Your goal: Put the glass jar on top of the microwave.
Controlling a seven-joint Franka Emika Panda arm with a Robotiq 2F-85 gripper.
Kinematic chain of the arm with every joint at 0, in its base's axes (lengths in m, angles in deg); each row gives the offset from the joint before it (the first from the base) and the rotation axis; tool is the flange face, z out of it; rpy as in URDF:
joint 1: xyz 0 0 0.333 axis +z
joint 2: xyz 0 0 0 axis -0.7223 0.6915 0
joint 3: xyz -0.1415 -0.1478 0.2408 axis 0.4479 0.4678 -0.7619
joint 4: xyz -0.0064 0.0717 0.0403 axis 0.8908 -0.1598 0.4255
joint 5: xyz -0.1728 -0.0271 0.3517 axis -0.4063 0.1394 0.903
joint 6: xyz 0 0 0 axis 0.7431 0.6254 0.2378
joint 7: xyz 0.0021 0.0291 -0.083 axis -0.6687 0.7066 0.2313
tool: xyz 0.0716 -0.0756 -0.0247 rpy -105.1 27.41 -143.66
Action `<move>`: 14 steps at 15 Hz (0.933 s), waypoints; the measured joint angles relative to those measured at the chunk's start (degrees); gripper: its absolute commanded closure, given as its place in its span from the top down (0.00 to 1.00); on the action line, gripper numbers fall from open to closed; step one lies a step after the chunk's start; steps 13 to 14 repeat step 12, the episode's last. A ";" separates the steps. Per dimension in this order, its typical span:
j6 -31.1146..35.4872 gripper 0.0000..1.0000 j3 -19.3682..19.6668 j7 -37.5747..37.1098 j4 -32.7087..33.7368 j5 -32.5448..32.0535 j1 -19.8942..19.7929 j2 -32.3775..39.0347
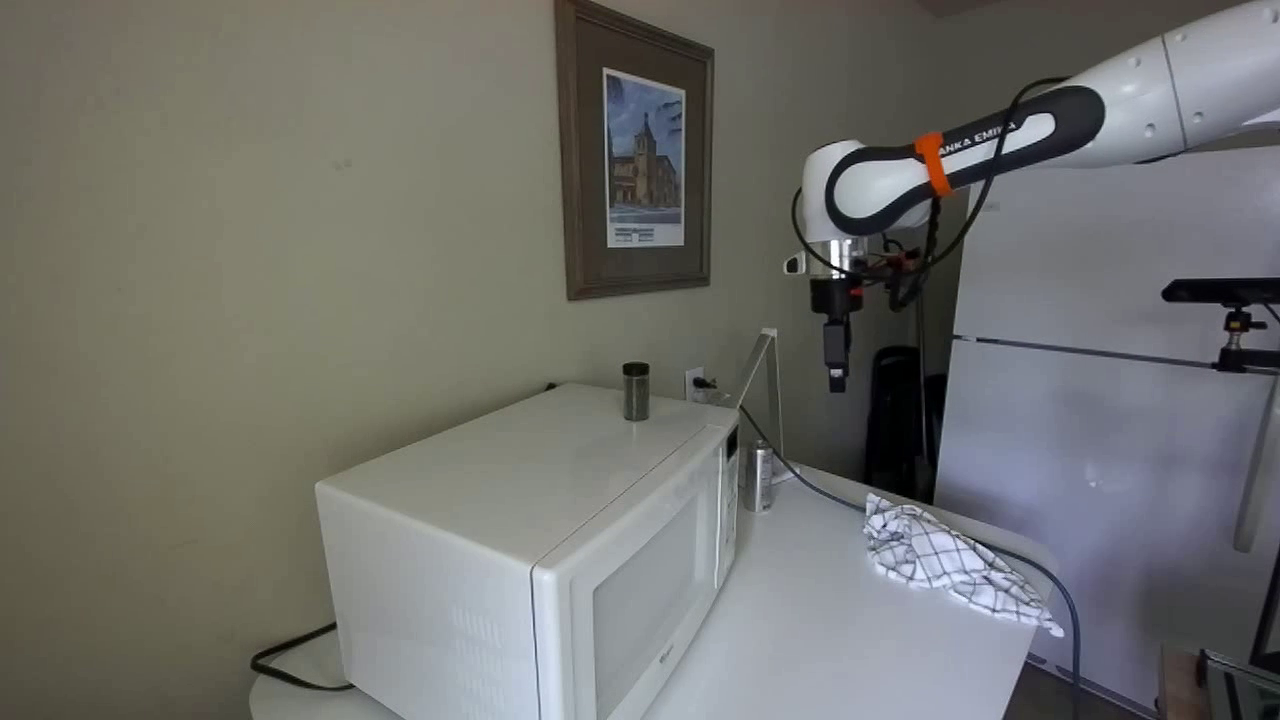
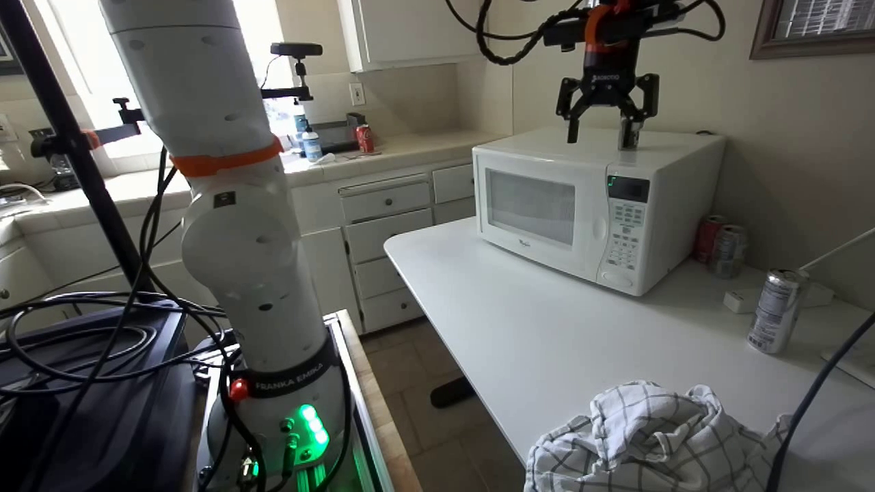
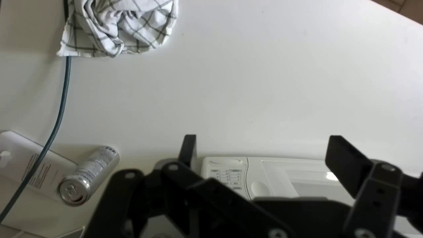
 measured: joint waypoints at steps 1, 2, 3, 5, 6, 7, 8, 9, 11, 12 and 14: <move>0.97 1.00 0.49 0.12 -3.03 0.79 -0.29 -2.35; 2.13 1.00 0.98 0.25 -5.98 1.41 -0.50 -4.70; 3.37 1.00 1.52 0.55 -9.04 1.70 -0.68 -7.20; 6.30 1.00 2.54 1.25 -15.23 1.47 -0.96 -12.55; 8.01 1.00 3.03 1.84 -18.35 1.03 -1.05 -15.41; 9.54 1.00 3.52 2.83 -21.40 0.34 -1.06 -18.30; 10.60 1.00 3.92 3.59 -24.10 -0.15 -1.07 -20.98; 11.22 1.00 4.17 4.00 -26.09 -0.37 -1.07 -23.12; 11.41 1.00 4.25 4.29 -27.94 -0.47 -1.05 -25.32; 11.42 1.00 4.25 4.32 -28.16 -0.48 -1.03 -25.59; 11.42 1.00 4.25 4.32 -28.16 -0.48 -1.03 -25.59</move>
